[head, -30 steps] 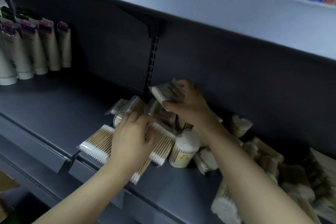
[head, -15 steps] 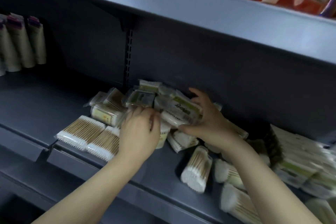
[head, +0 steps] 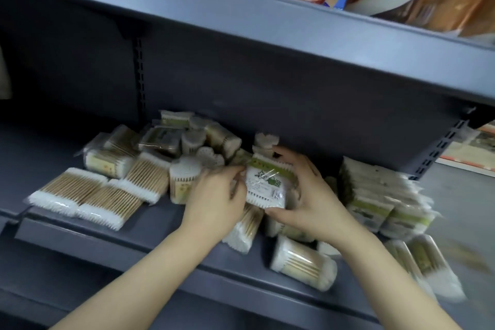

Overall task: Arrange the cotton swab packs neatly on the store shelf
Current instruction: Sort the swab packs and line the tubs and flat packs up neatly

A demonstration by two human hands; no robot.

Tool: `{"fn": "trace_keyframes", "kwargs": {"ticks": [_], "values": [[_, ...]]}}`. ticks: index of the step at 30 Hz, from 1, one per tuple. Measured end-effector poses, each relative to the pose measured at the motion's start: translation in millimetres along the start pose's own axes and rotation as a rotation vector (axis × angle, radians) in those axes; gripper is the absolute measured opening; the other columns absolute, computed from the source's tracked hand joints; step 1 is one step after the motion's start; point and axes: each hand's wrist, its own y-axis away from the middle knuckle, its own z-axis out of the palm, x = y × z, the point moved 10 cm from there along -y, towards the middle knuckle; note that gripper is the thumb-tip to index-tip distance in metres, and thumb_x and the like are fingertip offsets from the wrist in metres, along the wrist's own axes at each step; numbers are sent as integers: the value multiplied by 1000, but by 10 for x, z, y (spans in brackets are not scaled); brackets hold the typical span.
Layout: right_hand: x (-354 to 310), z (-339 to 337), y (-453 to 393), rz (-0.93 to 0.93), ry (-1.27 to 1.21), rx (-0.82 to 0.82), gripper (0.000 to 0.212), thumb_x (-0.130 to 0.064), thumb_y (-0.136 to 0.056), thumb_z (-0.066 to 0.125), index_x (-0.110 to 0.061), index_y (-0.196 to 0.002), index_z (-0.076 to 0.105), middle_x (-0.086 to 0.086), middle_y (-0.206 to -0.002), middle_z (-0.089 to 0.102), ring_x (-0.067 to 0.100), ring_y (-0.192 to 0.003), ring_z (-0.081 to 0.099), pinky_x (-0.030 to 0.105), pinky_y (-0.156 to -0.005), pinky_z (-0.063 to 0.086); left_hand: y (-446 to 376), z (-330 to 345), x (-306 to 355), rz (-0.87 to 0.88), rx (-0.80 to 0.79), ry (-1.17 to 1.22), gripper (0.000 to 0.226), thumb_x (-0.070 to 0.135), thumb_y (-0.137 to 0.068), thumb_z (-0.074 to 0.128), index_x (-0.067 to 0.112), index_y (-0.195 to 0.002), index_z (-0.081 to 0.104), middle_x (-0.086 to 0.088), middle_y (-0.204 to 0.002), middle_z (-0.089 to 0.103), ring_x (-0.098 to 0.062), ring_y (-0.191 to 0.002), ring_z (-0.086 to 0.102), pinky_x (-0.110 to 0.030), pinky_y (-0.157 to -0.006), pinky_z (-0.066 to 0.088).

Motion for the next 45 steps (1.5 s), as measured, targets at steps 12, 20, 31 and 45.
{"fn": "trace_keyframes", "kwargs": {"ticks": [12,20,31,45], "values": [[339,-291,311,28,26,55,86,-20,-65,80,-51,-125,27,-13,-130,39,-15,-115,29,-5,-91,21,90,481,403,29,-100,65,38,24,-93,51,15,-131,51,-5,-114,57,-22,-102,56,-27,-82,42],[590,-551,437,129,-105,250,61,-12,-81,67,-44,-122,36,-30,-114,47,-5,-100,53,16,-89,46,80,670,536,47,-99,49,31,20,-93,49,13,-123,54,-9,-109,57,-24,-95,55,-28,-77,41],[719,-729,441,181,-94,277,38,-10,-89,58,-18,-125,55,-19,-102,57,-14,-84,52,-2,-74,37,38,822,569,25,-94,146,45,13,-93,48,17,-137,43,-5,-111,61,-21,-98,60,-25,-78,46],[935,-846,485,144,-198,236,44,-2,-86,56,-43,-103,50,-27,-103,55,-23,-89,51,0,-75,39,-226,976,794,12,-240,170,44,18,-83,64,27,-123,49,9,-93,61,-11,-84,60,-30,-80,49]]}}
